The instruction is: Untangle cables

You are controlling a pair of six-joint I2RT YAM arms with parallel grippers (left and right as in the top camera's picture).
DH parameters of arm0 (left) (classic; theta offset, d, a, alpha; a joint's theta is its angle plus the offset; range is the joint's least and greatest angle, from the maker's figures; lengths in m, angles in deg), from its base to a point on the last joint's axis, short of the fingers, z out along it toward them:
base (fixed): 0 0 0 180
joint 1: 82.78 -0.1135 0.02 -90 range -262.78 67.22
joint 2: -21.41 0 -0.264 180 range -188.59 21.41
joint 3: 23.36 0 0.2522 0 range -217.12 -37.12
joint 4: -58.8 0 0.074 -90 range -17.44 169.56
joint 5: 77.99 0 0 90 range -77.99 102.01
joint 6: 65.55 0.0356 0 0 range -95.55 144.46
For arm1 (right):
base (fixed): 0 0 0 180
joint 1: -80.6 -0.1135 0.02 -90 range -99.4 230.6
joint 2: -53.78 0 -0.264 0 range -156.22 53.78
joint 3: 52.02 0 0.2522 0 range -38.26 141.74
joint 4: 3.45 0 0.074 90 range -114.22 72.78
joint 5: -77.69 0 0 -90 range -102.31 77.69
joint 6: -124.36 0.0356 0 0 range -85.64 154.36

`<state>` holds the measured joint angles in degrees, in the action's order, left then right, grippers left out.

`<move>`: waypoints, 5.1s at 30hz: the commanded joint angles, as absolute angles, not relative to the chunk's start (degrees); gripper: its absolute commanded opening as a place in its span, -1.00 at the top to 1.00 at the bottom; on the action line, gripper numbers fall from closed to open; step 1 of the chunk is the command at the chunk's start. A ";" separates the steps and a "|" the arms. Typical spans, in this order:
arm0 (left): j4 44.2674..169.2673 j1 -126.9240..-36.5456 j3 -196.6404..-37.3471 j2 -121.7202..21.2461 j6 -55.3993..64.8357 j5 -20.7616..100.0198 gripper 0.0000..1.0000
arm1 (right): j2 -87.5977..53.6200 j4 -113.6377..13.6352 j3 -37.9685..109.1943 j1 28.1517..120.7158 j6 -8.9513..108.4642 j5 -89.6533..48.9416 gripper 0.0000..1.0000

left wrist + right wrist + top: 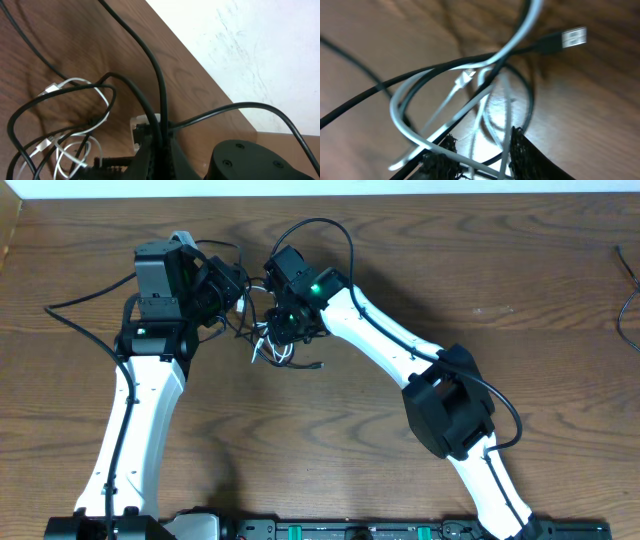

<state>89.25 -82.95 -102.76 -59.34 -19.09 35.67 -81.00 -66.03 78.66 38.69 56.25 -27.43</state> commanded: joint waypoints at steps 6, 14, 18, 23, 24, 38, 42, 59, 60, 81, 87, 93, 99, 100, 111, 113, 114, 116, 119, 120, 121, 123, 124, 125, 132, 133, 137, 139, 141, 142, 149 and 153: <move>89.25 -82.99 -103.77 -58.01 -19.34 35.52 0.85 | -81.37 -65.66 75.03 38.38 56.66 -14.66 0.59; 89.27 -82.99 -103.77 -58.01 -19.31 35.52 0.85 | -81.37 -60.04 70.46 38.51 57.52 -12.37 0.75; 89.45 -82.99 -103.77 -58.01 -19.12 35.50 0.85 | -81.37 -57.25 67.49 38.49 58.15 -10.09 0.80; 90.49 -82.99 -103.77 -58.01 -17.32 34.43 0.85 | -81.35 -57.31 66.68 38.86 58.15 -6.27 0.98; 90.80 -82.99 -103.75 -58.01 -17.15 33.88 0.85 | -81.32 -57.25 66.70 39.15 58.15 -5.35 0.98; 102.01 -82.99 -103.73 -58.01 -9.92 12.24 0.85 | -80.56 -65.05 66.75 49.40 59.18 0.44 0.98; 103.94 -82.99 -103.73 -58.01 -7.97 4.50 0.85 | -79.66 -68.98 66.77 53.92 59.15 0.68 0.98; 106.63 -83.06 -103.73 -62.64 -5.11 -9.72 0.85 | -55.73 -73.53 66.79 69.31 54.04 0.31 0.98; 106.63 -83.04 -103.73 -63.14 -5.11 -9.72 0.85 | -53.52 -73.29 66.79 70.05 53.23 -0.67 0.98; 106.63 -84.35 -103.73 -65.42 -5.11 -9.72 0.85 | -18.20 -65.31 67.38 82.14 52.49 -5.39 0.96; 106.60 -84.87 -103.73 -65.42 -5.13 -9.68 0.85 | -17.96 -66.16 67.38 85.66 52.49 -9.66 0.98; 106.60 -84.87 -103.73 -65.42 -5.13 -9.66 0.85 | -22.16 -69.97 67.38 85.22 52.47 -17.85 0.98; 106.60 -84.87 -103.73 -65.42 -5.13 -9.66 0.85 | -30.25 -78.03 67.38 82.84 49.17 -25.20 0.60; 106.60 -84.87 -103.73 -65.42 -5.13 -9.66 0.85 | -31.60 -79.58 67.38 82.40 47.96 -26.16 0.48; 106.56 -84.87 -103.73 -65.42 -5.15 -7.76 0.85 | -48.82 -94.43 67.36 75.69 36.55 -25.74 -0.30; 106.56 -84.87 -103.73 -65.42 -5.13 -7.76 0.85 | -52.52 -96.33 67.36 74.82 33.39 -25.74 -0.33; 106.54 -84.87 -103.73 -65.42 -5.13 -7.78 0.85 | -54.09 -96.96 67.36 74.42 32.18 -25.72 -0.35; 106.52 -84.87 -103.73 -65.42 -5.15 -7.78 0.85 | -57.39 -97.84 67.36 73.55 30.83 -24.69 -0.39; 106.38 -84.87 -103.73 -65.42 -5.15 -7.76 0.85 | -62.29 -97.79 67.36 72.06 30.85 -20.15 -0.40; 106.36 -84.87 -103.73 -65.42 -5.15 -7.76 0.85 | -63.93 -97.77 67.36 71.45 30.85 -18.88 -0.39; 106.38 -84.87 -103.73 -65.42 -5.15 -7.76 0.85 | -65.19 -97.73 67.36 70.95 30.85 -17.92 -0.37; 106.38 -84.87 -103.73 -65.42 -5.15 -7.76 0.85 | -67.55 -97.20 67.36 69.90 30.83 -16.37 -0.36; 106.36 -84.87 -103.73 -65.42 -5.15 -7.76 0.85 | -68.54 -96.63 67.36 69.44 30.81 -15.41 -0.36; 106.34 -84.87 -103.73 -65.42 -5.15 -7.76 0.85 | -69.37 -95.91 67.36 69.02 30.54 -14.47 -0.36; 105.93 -84.87 -103.73 -65.42 -5.15 -7.76 0.85 | -73.08 -89.38 67.29 67.17 24.93 -13.74 -0.38; 105.93 -84.87 -103.73 -65.42 -5.13 -7.76 0.85 | -73.70 -88.66 67.27 67.10 24.42 -13.77 -0.37; 105.79 -84.87 -103.73 -65.42 -5.13 -7.76 0.85 | -75.38 -85.97 67.12 67.10 23.51 -13.79 -0.37; 105.71 -84.87 -103.73 -65.42 -5.13 -7.76 0.85 | -76.28 -85.51 66.99 67.10 22.63 -13.79 -0.37; 105.71 -84.87 -103.73 -65.42 -5.13 -7.76 0.85 | -77.37 -85.53 66.92 67.10 22.46 -13.77 -0.36; 105.71 -84.87 -103.73 -65.42 -5.15 -7.76 0.85 | -77.63 -85.49 66.92 67.10 22.48 -13.96 -0.36; 105.51 -84.87 -103.73 -65.42 -5.13 -7.76 0.85 | -80.32 -83.65 66.90 66.77 21.41 -16.15 -0.36; 105.49 -84.87 -103.73 -65.42 -5.15 -7.76 0.85 | -81.24 -81.36 66.88 66.29 21.45 -17.59 -0.25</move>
